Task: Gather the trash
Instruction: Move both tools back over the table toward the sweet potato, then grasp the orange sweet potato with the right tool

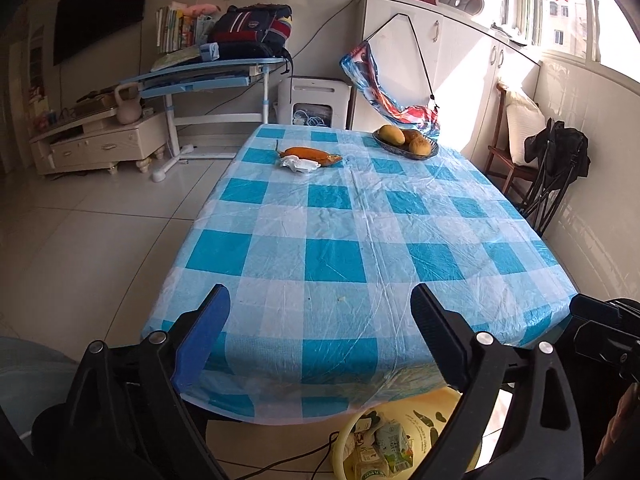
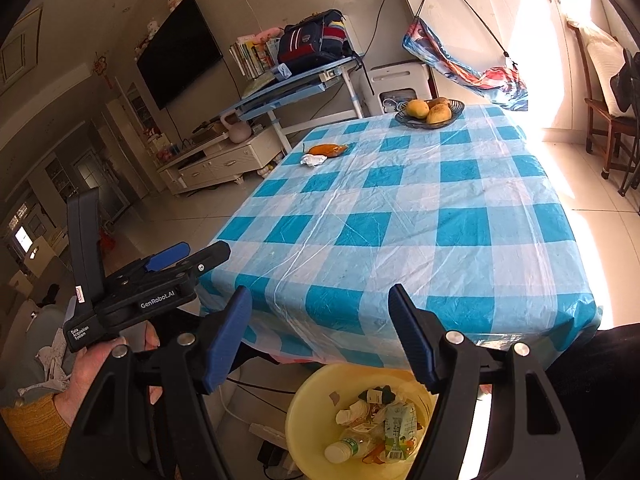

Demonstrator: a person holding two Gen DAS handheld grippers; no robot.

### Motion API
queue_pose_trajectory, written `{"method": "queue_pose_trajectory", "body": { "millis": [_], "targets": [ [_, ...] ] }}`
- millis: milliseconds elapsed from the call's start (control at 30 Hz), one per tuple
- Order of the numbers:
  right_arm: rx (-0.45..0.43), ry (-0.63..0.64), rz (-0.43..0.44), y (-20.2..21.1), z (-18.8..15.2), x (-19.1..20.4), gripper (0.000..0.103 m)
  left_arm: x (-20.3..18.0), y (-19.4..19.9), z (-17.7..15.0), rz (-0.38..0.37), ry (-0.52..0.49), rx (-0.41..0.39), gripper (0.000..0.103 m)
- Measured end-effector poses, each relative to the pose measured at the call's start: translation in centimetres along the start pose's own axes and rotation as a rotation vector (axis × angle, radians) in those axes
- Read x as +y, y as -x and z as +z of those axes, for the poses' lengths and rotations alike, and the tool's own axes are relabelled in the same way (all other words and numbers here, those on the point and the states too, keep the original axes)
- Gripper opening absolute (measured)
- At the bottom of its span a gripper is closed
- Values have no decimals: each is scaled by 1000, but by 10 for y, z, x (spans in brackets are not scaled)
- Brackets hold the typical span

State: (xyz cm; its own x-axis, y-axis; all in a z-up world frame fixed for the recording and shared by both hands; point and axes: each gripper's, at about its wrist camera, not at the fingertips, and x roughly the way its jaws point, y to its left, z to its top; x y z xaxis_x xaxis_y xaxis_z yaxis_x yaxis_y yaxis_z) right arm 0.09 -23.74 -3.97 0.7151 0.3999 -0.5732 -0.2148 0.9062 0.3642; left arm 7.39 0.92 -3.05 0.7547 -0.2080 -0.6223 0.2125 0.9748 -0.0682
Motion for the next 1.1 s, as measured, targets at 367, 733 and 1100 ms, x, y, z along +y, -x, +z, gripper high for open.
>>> {"method": "queue_pose_trajectory", "body": {
  "millis": [367, 733, 1100],
  "targets": [
    [39, 110, 21, -45, 46, 4, 68, 31, -41, 38, 19, 53, -7, 89],
    [59, 199, 16, -118, 110, 4, 68, 46, -94, 64, 35, 96, 22, 89],
    [112, 265, 23, -226, 188, 1, 62, 52, -134, 98, 55, 127, 22, 89]
  ]
}}
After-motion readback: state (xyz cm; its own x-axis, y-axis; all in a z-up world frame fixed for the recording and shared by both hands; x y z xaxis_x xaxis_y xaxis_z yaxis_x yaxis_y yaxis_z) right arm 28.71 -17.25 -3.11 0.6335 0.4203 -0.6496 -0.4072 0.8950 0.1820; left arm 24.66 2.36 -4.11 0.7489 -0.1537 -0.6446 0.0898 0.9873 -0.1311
